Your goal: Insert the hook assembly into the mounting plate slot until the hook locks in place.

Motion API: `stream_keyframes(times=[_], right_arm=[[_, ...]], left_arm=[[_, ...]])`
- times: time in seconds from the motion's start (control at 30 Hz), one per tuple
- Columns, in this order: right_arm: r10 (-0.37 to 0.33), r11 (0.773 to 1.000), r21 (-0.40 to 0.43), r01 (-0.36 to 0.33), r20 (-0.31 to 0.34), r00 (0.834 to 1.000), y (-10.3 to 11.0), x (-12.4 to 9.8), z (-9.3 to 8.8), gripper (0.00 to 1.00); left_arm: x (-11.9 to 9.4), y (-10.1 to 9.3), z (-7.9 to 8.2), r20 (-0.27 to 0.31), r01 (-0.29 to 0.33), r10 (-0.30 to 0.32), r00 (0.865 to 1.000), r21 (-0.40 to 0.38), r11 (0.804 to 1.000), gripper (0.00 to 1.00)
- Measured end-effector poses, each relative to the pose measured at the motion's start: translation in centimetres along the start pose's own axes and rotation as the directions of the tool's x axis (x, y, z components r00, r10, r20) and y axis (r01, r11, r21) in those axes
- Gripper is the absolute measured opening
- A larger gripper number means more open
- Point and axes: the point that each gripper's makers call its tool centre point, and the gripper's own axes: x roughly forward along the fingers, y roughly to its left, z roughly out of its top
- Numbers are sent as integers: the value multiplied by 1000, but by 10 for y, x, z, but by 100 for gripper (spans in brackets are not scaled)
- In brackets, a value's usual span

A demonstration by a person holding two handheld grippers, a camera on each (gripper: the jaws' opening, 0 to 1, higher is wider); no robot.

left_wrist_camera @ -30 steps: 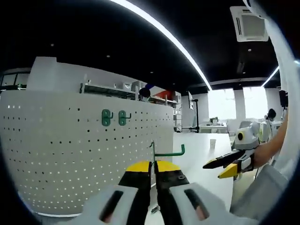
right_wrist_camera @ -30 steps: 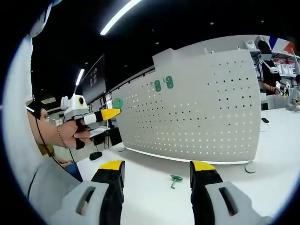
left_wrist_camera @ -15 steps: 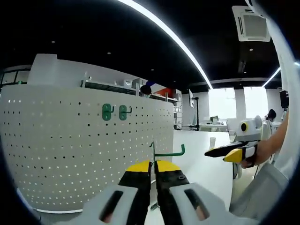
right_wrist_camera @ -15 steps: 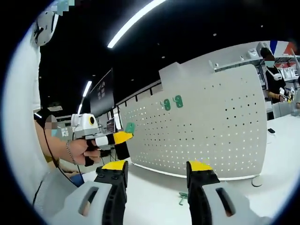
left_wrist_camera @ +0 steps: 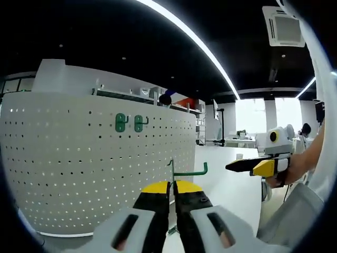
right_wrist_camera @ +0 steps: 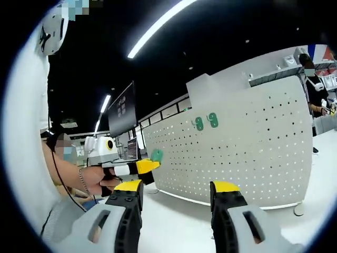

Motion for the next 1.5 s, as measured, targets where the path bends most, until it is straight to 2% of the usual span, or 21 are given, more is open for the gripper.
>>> stream_keyframes(times=[0.67, 1.17, 1.27, 1.5], right_arm=[[86, 996, 38, -86, 16, 996, 18, 37, 7, 47], [118, 990, 68, -120, 35, 992, 30, 61, 11, 46], [119, 991, 56, -120, 22, 993, 32, 65, 8, 41], [117, 991, 68, -119, 34, 993, 34, 71, 11, 37]], left_arm=[[2, -4, 0, 1, -1, 1, 1000, -12, 1000, 2], [2, -5, 1, 0, -7, 7, 1000, -12, 1000, 2], [2, -5, -1, -4, -6, 6, 1000, -10, 1000, 2], [2, -6, -3, -6, -6, 6, 1000, -14, 1000, 2]])
